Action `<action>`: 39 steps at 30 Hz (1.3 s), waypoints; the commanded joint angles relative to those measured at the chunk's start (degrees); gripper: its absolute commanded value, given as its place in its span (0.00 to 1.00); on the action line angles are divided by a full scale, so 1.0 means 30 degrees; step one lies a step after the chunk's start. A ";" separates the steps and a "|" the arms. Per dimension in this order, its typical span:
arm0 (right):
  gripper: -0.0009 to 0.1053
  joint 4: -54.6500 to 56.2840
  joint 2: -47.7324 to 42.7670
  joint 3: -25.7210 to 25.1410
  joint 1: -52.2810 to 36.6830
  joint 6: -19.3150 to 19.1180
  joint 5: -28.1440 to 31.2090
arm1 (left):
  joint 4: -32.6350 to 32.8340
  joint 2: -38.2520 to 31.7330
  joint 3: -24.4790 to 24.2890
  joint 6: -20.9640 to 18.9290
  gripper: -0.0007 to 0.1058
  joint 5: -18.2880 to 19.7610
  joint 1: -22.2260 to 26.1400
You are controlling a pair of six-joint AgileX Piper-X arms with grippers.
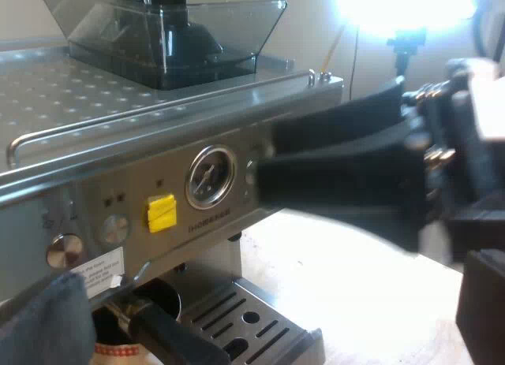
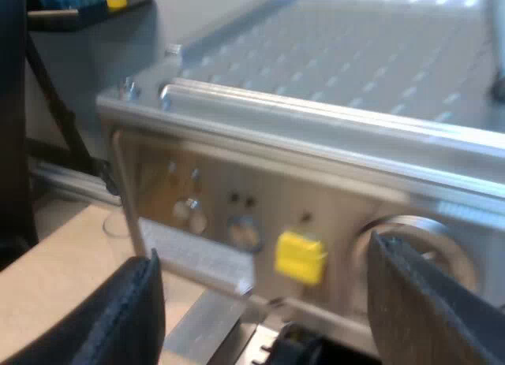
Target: Place mug into machine
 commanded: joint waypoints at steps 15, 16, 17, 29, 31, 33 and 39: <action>0.54 1.4307 -0.6333 -0.7192 -0.5050 -0.1671 -0.1571 | -0.2356 0.8414 -0.5422 0.1086 0.89 -0.2775 0.0262; 0.54 1.4487 -0.6454 -0.7295 -0.5203 -0.1671 -0.1621 | -0.2356 0.8651 -0.5617 0.1176 0.89 -0.2804 0.0401; 0.54 1.4938 -0.6826 -0.7529 -0.6153 -0.1671 -0.1883 | -0.2356 0.9309 -0.6155 0.1276 0.85 -0.3045 0.0801; 0.54 1.6996 -0.8976 -0.7695 -2.0399 -0.2235 -1.2661 | -0.2186 1.1324 -0.7956 0.2023 0.75 -0.3040 0.6556; 0.54 1.7531 -0.8976 -0.7695 -2.2600 -0.2239 -1.4265 | -0.2192 1.1198 -0.8011 0.2023 0.77 -0.3040 0.7470; 0.54 1.8201 -0.8976 -0.7695 -2.4431 -0.2239 -1.5740 | -0.2130 1.1063 -0.8097 0.2023 0.77 -0.3040 0.8314; 0.54 1.8916 -0.9811 -0.7169 -2.7202 -0.2254 -1.7284 | -0.0416 1.0063 -0.8408 0.2023 0.77 -0.3040 0.9895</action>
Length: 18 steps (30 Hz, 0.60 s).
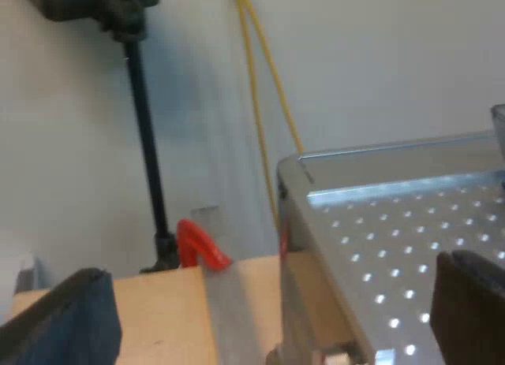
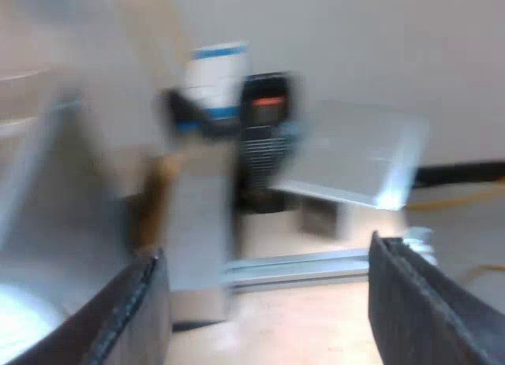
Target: Place mug into machine
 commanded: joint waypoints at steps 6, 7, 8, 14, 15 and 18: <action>0.54 0.0065 -0.2921 0.1986 -0.0490 -0.0213 0.1479 | 0.2843 -0.3493 -0.0077 0.0135 0.77 -0.0901 0.0336; 0.54 0.0104 -0.3587 0.2594 -0.0490 -0.0305 0.1625 | 0.3169 -0.4181 0.0139 0.0247 0.77 -0.0901 0.0336; 0.54 0.0156 -0.3929 0.2909 -0.0490 -0.0305 0.1625 | 0.3272 -0.4414 0.0284 0.0255 0.77 -0.0901 0.0336; 0.54 0.0450 -0.8158 0.6572 -0.0490 -0.0614 0.1676 | 0.4794 -0.8509 0.2722 0.0253 0.77 -0.0901 0.0336; 0.54 0.0450 -0.8605 0.6927 -0.0490 -0.0747 0.1676 | 0.4912 -0.8780 0.2885 0.0253 0.77 -0.0901 0.0336; 0.54 0.0450 -1.0794 0.8490 -0.0490 -0.0886 0.1672 | 0.5539 -1.0711 0.4053 0.0253 0.77 -0.0901 0.0336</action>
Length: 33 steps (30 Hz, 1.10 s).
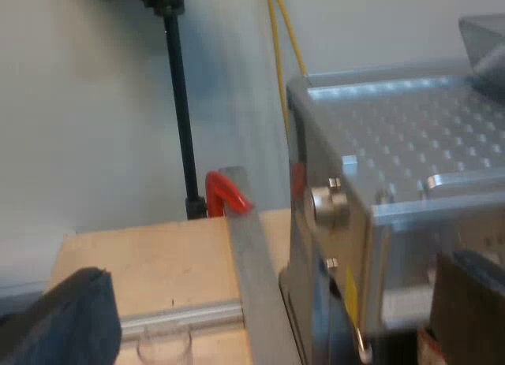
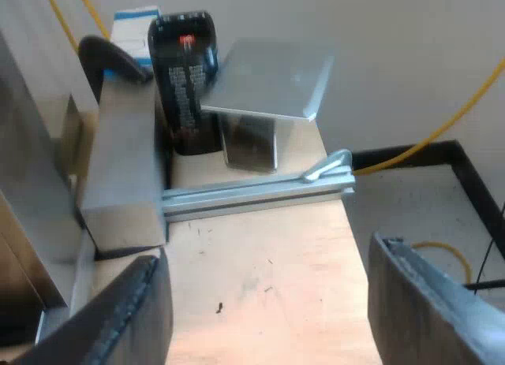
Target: Place mug into machine
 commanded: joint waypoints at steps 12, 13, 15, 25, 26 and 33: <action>0.54 0.0034 -0.5616 0.3005 -0.0095 -0.0164 0.0374 | 0.5141 -0.5367 0.2463 0.0245 0.77 -0.0160 0.0071; 0.54 -0.0385 -0.5671 0.3161 -0.0095 -0.0164 0.0362 | 0.5099 -0.5360 0.2582 0.0423 0.77 -0.0171 0.0071; 0.54 -0.1077 -0.5755 0.3435 -0.0095 -0.0035 -0.0019 | 0.4709 -0.5360 0.2783 0.0421 0.77 -0.0182 0.0071; 0.54 -0.2606 -0.5703 0.5569 -0.0095 -0.0209 -0.1687 | -0.1025 -0.5360 0.5773 0.0017 0.77 -0.0182 0.0071; 0.54 -0.2558 -0.5703 0.5811 -0.0095 -0.0209 -0.1777 | -0.1009 -0.5360 0.6113 0.0017 0.77 -0.0182 0.0071; 0.54 -0.1594 -0.5703 0.7063 -0.0095 -0.0209 -0.1794 | -0.0833 -0.5324 0.8014 0.0017 0.77 -0.0024 0.0071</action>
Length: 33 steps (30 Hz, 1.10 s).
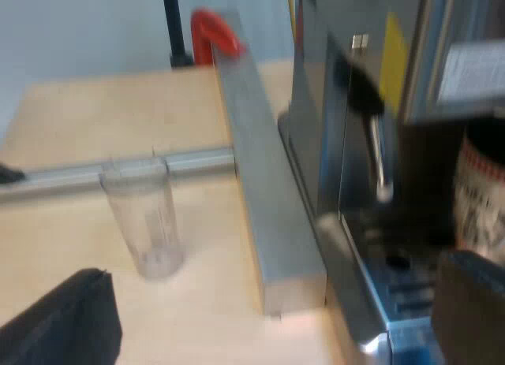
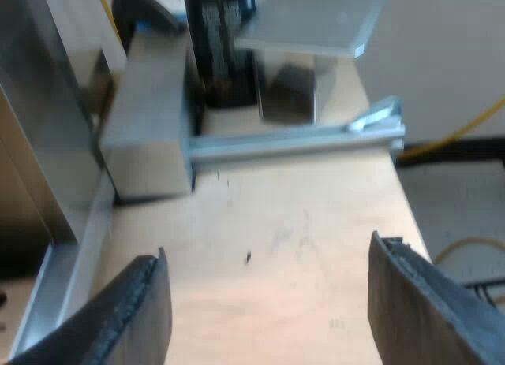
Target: Place mug into machine
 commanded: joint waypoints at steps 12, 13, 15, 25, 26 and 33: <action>0.54 0.1064 -0.0764 0.0523 -0.0036 -0.0238 -0.0116 | -0.0654 -0.2584 0.1190 -0.0338 0.77 0.0231 0.0071; 0.54 0.1064 -0.0764 0.0523 -0.0036 -0.0238 -0.0116 | -0.0654 -0.2584 0.1190 -0.0338 0.77 0.0231 0.0071; 0.54 0.1064 -0.0764 0.0523 -0.0036 -0.0238 -0.0116 | -0.0654 -0.2584 0.1190 -0.0338 0.77 0.0231 0.0071; 0.54 0.1064 -0.0764 0.0523 -0.0036 -0.0238 -0.0116 | -0.0818 -0.2584 0.1275 -0.0338 0.77 0.0208 0.0071; 0.54 0.1064 -0.0764 0.0523 -0.0036 -0.0238 -0.0116 | -0.0818 -0.2651 0.1275 -0.0338 0.77 0.0208 0.0071; 0.54 0.1064 -0.0764 0.0523 -0.0036 -0.0238 -0.0116 | -0.0818 -0.2682 0.1275 -0.0338 0.77 0.0208 0.0071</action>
